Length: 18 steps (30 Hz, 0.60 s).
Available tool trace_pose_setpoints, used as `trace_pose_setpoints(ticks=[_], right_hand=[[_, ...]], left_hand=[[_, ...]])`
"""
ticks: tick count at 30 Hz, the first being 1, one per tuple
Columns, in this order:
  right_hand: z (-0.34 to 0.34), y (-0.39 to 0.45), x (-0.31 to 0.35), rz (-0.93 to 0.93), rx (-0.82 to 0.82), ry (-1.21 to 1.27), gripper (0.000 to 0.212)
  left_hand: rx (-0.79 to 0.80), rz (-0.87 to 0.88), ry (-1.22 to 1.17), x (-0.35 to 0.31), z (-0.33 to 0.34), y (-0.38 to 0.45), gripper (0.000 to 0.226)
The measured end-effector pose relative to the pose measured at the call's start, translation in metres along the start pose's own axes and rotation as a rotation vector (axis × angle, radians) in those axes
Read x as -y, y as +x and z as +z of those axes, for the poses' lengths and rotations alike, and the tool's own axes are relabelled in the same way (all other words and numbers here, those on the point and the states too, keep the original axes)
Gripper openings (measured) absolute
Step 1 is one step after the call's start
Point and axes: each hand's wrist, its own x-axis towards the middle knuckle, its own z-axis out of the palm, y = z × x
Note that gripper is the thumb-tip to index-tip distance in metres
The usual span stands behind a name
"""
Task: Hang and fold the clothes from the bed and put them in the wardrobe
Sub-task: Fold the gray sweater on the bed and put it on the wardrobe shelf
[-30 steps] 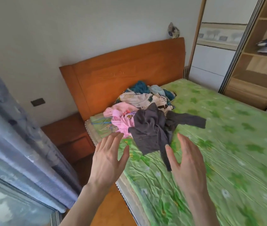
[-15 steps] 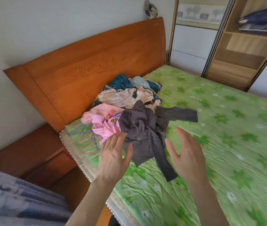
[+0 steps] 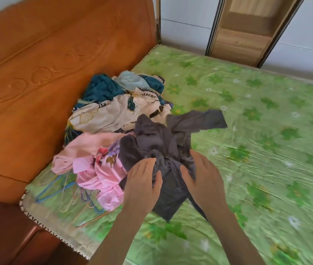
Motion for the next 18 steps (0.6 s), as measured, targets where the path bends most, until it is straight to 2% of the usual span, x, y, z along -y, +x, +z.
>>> trace_pose_setpoints(ticks=[7, 15, 18], right_hand=[[0.118, 0.067, -0.048, 0.111, 0.119, -0.075, 0.054], [0.234, 0.105, -0.106, 0.154, 0.288, -0.155, 0.064], [0.263, 0.112, -0.118, 0.214, 0.351, -0.152, 0.074]], left_hand=[[0.196, -0.077, 0.012, 0.079, 0.104, 0.044, 0.045], [0.2, -0.061, 0.107, 0.13, 0.195, 0.074, 0.064], [0.315, -0.091, 0.147, 0.14, 0.216, 0.082, 0.077]])
